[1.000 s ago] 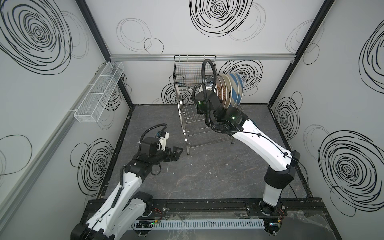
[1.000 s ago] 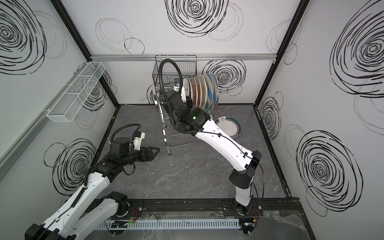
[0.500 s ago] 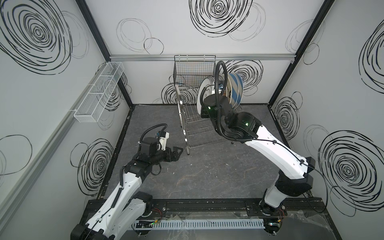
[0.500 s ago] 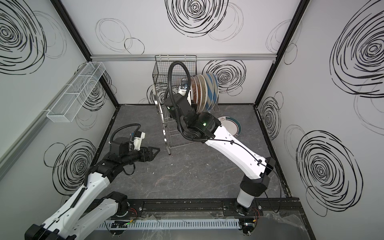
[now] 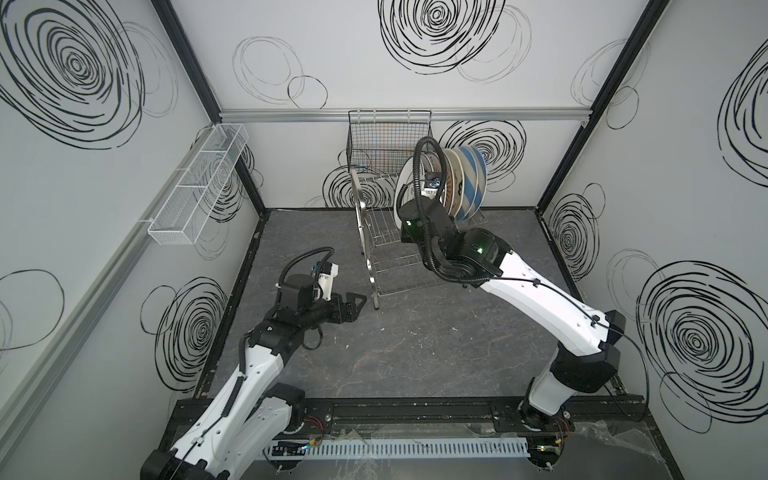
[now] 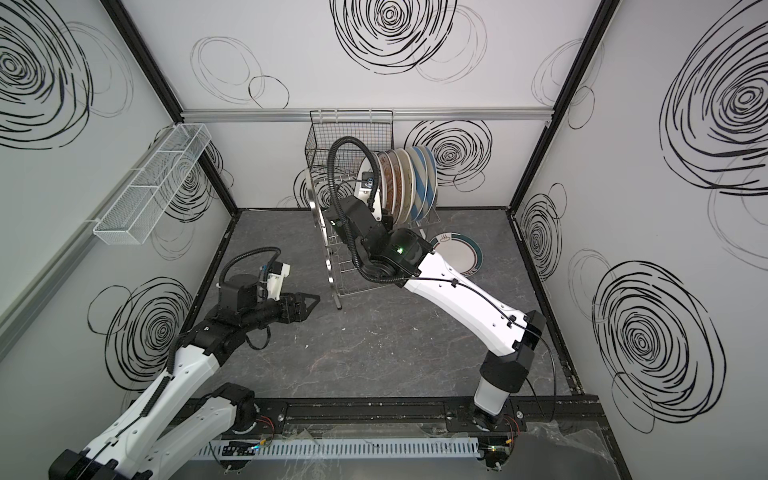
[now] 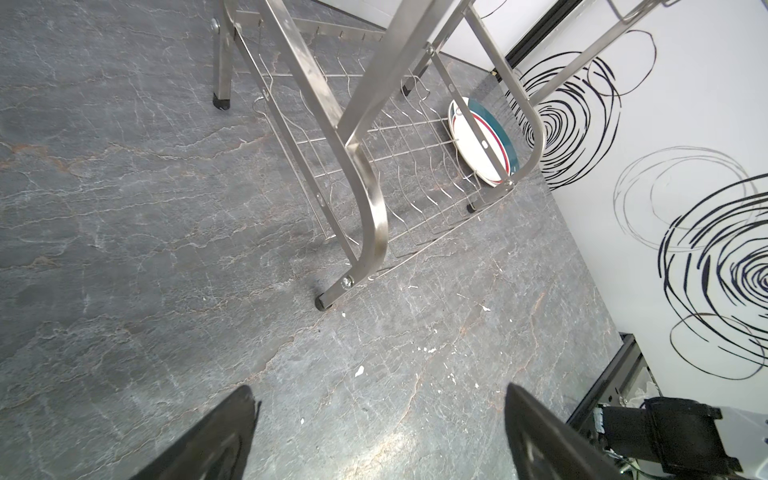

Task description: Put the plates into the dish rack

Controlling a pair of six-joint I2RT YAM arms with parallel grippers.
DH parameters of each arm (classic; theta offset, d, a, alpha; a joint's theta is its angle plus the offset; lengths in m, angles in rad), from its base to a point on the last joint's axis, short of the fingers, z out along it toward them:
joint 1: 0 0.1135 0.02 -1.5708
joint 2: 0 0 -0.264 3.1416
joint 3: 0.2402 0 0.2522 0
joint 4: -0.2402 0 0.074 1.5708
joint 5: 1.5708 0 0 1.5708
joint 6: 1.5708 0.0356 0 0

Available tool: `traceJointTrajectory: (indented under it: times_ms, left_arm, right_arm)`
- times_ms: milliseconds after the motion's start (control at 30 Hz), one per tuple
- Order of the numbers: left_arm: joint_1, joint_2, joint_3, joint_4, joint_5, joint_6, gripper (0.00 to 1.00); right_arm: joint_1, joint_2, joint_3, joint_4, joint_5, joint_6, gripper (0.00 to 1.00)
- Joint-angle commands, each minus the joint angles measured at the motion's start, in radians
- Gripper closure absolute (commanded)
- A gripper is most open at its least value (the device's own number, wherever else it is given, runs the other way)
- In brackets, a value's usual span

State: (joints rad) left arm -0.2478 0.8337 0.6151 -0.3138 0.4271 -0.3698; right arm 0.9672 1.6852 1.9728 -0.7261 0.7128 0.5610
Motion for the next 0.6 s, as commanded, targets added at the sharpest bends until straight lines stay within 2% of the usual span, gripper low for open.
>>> traceJointTrajectory:
  times_ms: [0, 567]
  left_arm:
    - [0.002, -0.013, -0.008, 0.038, 0.013, 0.019, 0.04]
    - [0.002, -0.015, -0.008, 0.037, 0.009, 0.019, 0.04]
  right_arm:
    - [-0.007, 0.001, -0.011, 0.044, 0.0, -0.002, 0.59]
    - [-0.034, 0.132, 0.164, -0.054, 0.054, -0.023, 0.68]
